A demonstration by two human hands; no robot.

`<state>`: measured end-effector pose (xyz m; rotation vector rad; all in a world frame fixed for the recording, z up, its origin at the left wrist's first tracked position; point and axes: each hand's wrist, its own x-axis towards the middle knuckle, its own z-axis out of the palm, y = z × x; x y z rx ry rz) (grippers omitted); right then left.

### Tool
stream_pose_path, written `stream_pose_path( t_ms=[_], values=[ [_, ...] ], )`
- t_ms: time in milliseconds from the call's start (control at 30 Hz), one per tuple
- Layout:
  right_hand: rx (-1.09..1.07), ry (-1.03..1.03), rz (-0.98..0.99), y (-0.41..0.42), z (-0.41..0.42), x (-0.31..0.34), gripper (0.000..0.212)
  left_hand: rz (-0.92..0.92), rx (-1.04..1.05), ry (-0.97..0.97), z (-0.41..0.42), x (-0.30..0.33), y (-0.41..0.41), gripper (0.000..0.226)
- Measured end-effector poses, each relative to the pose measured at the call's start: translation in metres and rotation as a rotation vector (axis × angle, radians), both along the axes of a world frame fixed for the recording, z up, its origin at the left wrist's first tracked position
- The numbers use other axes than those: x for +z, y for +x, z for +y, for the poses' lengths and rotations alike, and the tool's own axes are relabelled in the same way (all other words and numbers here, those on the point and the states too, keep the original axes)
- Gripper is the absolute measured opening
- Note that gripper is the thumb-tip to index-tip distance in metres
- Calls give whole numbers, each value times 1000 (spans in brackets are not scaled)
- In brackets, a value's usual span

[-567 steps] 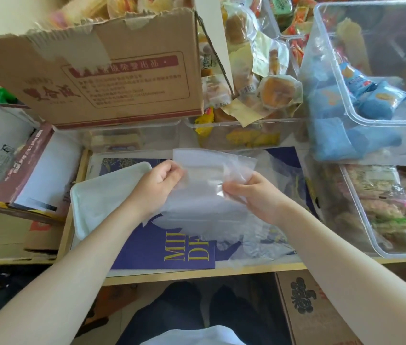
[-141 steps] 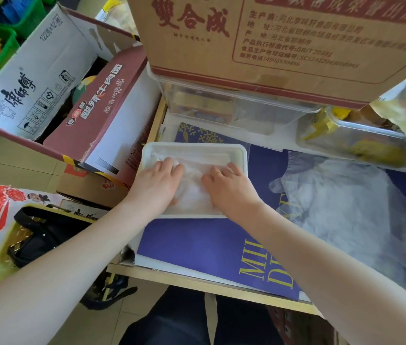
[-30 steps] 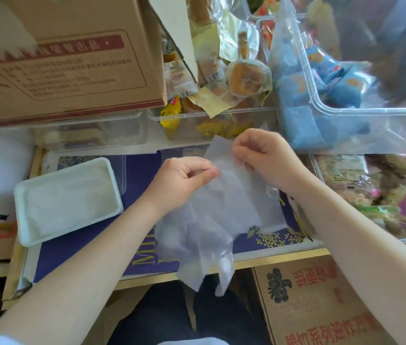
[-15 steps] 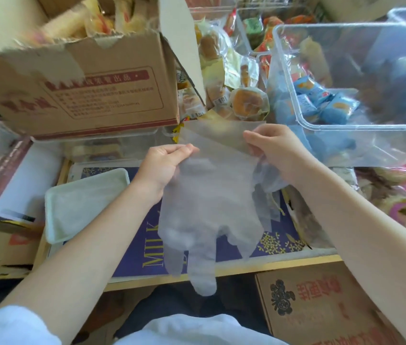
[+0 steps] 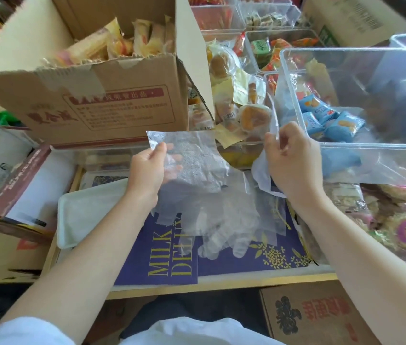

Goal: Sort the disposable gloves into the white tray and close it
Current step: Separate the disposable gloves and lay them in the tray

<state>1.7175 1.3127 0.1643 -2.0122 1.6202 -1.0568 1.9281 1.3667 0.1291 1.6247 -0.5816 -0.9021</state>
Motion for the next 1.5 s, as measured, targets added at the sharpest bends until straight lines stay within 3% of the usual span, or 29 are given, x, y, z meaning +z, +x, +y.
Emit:
stream_pose_path(
  t_ms=[133, 267, 333, 400, 467, 600, 700, 800, 900, 1100, 1167, 1233, 1300, 1333, 1433, 1500],
  values=[
    [335, 103, -142, 7, 4, -1, 15, -32, -28, -42, -2, -4, 7, 29],
    [1004, 585, -489, -3, 5, 14, 6, -37, -54, -47, -6, -11, 19, 30],
    [1157, 774, -572, -7, 5, 20, 14, 42, -108, -43, -6, -11, 23, 32],
    [1076, 780, -547, -3, 4, 17, 14, 125, -225, -58, -5, -11, 23, 34],
    [843, 674, -487, 6, 0, 9, 7, 239, -347, -88, -2, -9, 18, 36],
    [529, 587, -492, 15, -10, -16, 16, 405, -561, -115, 9, -4, 2, 39],
    [474, 684, -610, 15, -14, -26, 13, 565, -624, -111, 14, -3, -4, 42],
    [558, 830, -771, 9, -19, -30, 14, 639, -669, -97, 18, -6, -8, 41],
    [580, 871, -757, 8, -20, -36, 15, 640, -676, -79, 22, -12, -11, 46],
    [249, 697, -675, 15, -11, -52, 21, 500, -534, -64, 29, -22, -17, 70],
    [198, 653, -658, 18, -5, -56, 20, 267, -516, -100, 33, -27, -20, 51],
    [185, 629, -621, 23, 1, -60, 20, 18, -460, -89, 36, -32, -25, 14],
    [176, 647, -617, 26, 6, -66, 14, -122, -355, -57, 36, -39, -27, 19],
    [176, 686, -632, 27, 8, -70, 13, -142, -315, -42, 35, -45, -26, 22],
    [214, 832, -595, 25, 7, -80, 48, -129, -240, 11, 36, -54, -20, 30],
    [286, 928, -547, 23, 8, -84, 31, -111, -223, 22, 37, -58, -14, 36]
  ],
)
